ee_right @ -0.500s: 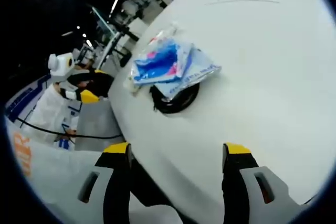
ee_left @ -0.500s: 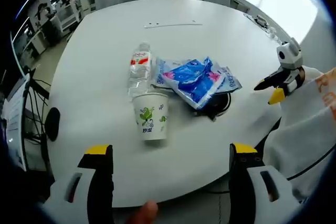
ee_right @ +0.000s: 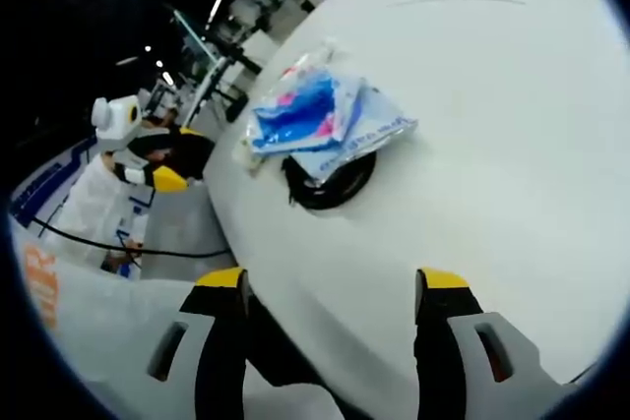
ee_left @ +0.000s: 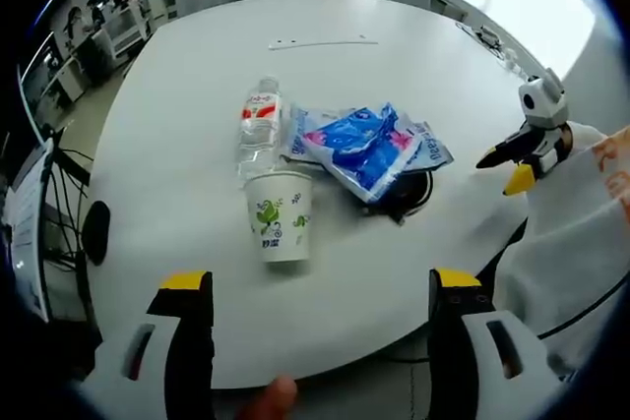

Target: Arrange the tabletop items into an orderly group along one side of the table until the central work area is clear of visible clutter.

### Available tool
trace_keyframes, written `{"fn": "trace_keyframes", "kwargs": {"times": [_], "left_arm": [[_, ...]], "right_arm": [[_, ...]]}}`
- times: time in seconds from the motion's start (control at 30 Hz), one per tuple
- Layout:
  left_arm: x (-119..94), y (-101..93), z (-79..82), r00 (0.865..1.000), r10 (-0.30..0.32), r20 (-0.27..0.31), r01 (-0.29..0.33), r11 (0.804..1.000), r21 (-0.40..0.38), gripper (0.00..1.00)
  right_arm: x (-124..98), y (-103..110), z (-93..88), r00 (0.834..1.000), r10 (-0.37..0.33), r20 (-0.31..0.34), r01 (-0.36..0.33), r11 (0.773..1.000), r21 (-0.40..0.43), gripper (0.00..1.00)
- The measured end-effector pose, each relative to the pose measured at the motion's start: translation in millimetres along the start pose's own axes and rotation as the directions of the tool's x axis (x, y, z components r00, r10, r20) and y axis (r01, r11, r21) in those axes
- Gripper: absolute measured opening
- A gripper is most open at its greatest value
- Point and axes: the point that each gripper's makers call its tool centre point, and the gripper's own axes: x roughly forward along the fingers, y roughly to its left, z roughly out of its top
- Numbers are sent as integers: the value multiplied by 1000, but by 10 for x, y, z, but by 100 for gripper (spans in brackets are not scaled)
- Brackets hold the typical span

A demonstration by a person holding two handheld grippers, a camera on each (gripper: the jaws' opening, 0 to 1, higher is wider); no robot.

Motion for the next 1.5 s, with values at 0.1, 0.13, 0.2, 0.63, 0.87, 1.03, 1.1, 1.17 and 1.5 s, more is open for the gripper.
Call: {"fn": "trace_keyframes", "kwargs": {"times": [0.1,0.13,0.2,0.63,0.87,1.03,1.1,1.17,1.5], "left_arm": [[4,-10,-10,1000,-2,-3,2,1000,-1,92],[5,-10,-14,1000,-1,-5,1,1000,-1,92],[5,-13,-21,1000,0,-8,0,1000,-2,92],[7,-29,-11,1000,1,-5,-1,1000,-7,90],[11,-31,-27,1000,2,-7,-2,1000,-9,90],[3,-30,-22,1000,3,-3,-3,1000,-12,90],[-1,-29,-20,1000,4,-1,-4,1000,-13,90],[-2,-28,-22,1000,3,-1,-3,1000,-16,90],[-4,-23,-63,1000,3,-2,-3,1000,-20,89]], "right_arm": [[-6,-11,-7,1000,0,0,0,1000,6,67],[-7,-19,-9,1000,-1,0,1,1000,7,67],[-14,-29,-8,1000,-2,2,2,1000,12,67],[-27,-30,-7,1000,0,4,0,1000,17,66],[-34,-38,3,1000,-1,9,1,1000,19,65],[-32,-37,-8,1000,1,5,-1,1000,18,65],[-34,-37,-5,1000,0,6,-1,1000,18,65],[-38,-38,5,1000,-1,8,0,1000,18,65],[-30,-10,-16,1000,0,3,0,1000,7,64]]}}
